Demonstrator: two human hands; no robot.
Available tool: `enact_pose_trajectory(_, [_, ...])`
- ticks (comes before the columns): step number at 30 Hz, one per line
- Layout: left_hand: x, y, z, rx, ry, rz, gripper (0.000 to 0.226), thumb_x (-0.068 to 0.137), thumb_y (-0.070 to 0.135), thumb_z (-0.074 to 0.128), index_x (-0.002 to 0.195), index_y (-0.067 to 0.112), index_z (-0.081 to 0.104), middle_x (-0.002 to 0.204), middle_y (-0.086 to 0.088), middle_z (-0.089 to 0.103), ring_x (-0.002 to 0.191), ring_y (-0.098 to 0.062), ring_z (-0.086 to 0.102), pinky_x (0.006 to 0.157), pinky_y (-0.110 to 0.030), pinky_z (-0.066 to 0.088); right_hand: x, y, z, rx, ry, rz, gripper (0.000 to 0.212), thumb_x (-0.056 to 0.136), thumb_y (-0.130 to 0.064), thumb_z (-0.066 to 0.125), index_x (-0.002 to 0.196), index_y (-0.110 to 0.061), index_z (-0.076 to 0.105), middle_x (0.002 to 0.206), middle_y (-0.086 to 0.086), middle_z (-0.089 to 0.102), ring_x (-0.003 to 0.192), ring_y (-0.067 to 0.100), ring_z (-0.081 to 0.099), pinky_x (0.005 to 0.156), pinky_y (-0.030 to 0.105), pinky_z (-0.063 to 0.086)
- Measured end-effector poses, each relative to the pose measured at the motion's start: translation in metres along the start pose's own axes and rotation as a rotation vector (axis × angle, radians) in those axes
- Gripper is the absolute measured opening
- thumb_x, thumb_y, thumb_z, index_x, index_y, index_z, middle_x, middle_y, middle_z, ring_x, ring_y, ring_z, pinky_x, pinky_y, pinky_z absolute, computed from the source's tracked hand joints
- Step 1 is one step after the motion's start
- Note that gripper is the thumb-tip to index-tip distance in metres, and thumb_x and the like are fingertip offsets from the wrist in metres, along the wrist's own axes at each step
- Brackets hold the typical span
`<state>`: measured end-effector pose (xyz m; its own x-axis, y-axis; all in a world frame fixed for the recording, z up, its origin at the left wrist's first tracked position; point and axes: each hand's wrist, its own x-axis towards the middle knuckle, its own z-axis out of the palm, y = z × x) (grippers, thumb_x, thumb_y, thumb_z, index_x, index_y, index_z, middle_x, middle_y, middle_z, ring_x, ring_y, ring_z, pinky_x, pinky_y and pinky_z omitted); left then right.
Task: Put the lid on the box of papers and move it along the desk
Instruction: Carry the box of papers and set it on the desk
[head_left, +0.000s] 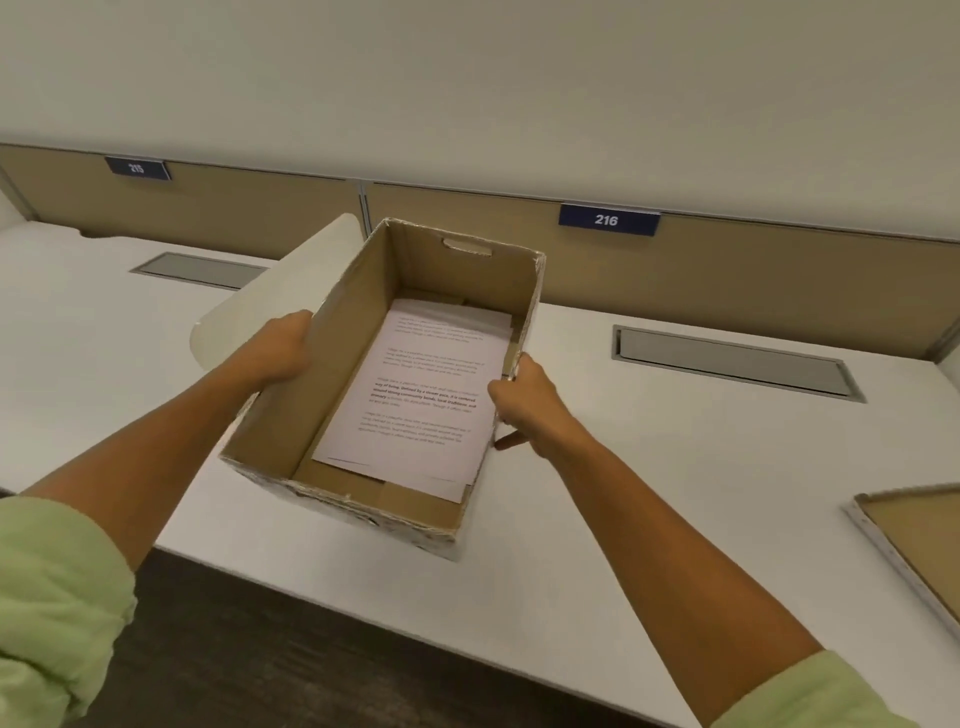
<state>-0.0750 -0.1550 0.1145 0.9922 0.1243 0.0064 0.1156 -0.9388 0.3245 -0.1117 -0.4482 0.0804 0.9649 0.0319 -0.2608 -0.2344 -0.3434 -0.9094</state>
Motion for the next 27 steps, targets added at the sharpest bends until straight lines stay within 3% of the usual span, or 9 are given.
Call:
enact_pose_trajectory(6, [-0.049, 0.084, 0.005, -0.124, -0.002, 0.085, 0.028, 0.099, 0.012, 0.045, 0.122, 0.001, 0.055, 0.114, -0.017, 0.059, 0.097, -0.03, 0.055, 0.082, -0.041, 0.044, -0.036, 0.02, -0.088, -0.041, 0.147, -0.08, 0.035, 0.096, -0.02, 0.056, 0.13, -0.024, 0.055, 0.122, 0.004, 0.07, 0.104, 0.034, 0.069, 0.063, 0.049, 0.066])
enact_pose_trajectory(10, [-0.074, 0.131, 0.019, -0.183, 0.065, 0.122, 0.028, 0.098, 0.015, 0.041, 0.108, -0.003, 0.06, 0.104, -0.019, 0.064, 0.091, -0.035, 0.059, 0.076, -0.047, 0.048, -0.064, 0.032, -0.144, -0.05, 0.264, -0.126, 0.023, 0.094, -0.018, 0.058, 0.116, -0.021, 0.064, 0.105, 0.002, 0.074, 0.092, 0.032, 0.073, 0.061, 0.051, 0.065])
enact_pose_trajectory(13, [-0.088, 0.163, 0.032, -0.212, 0.095, 0.149, 0.027, 0.097, 0.015, 0.042, 0.099, -0.002, 0.063, 0.095, -0.019, 0.064, 0.082, -0.031, 0.059, 0.069, -0.042, 0.046, -0.082, 0.042, -0.178, -0.08, 0.354, -0.158, 0.015, 0.096, -0.014, 0.058, 0.107, -0.02, 0.065, 0.088, -0.006, 0.068, 0.079, 0.023, 0.069, 0.065, 0.048, 0.066])
enact_pose_trajectory(18, [-0.099, 0.204, 0.06, -0.236, 0.095, 0.167, 0.025, 0.097, 0.017, 0.045, 0.083, 0.004, 0.061, 0.08, -0.015, 0.061, 0.062, -0.018, 0.051, 0.053, -0.028, 0.034, -0.1, 0.065, -0.217, -0.076, 0.415, -0.155, 0.008, 0.096, -0.02, 0.063, 0.102, -0.022, 0.067, 0.083, -0.009, 0.067, 0.074, 0.018, 0.067, 0.061, 0.042, 0.064])
enact_pose_trajectory(24, [-0.09, 0.224, 0.101, -0.303, -0.004, 0.169, 0.028, 0.099, 0.023, 0.047, 0.091, 0.002, 0.065, 0.086, -0.016, 0.066, 0.074, -0.028, 0.063, 0.064, -0.034, 0.047, -0.099, 0.104, -0.231, -0.037, 0.445, -0.057, 0.024, 0.097, -0.026, 0.065, 0.12, -0.021, 0.067, 0.092, -0.005, 0.07, 0.078, 0.02, 0.069, 0.064, 0.042, 0.064])
enact_pose_trajectory(27, [-0.087, 0.227, 0.124, -0.307, -0.041, 0.174, 0.028, 0.099, 0.022, 0.047, 0.094, 0.002, 0.066, 0.087, -0.015, 0.067, 0.072, -0.024, 0.062, 0.068, -0.035, 0.05, -0.092, 0.126, -0.229, -0.034, 0.469, -0.005, 0.029, 0.098, -0.027, 0.063, 0.127, -0.021, 0.065, 0.097, -0.002, 0.069, 0.077, 0.018, 0.067, 0.062, 0.037, 0.061])
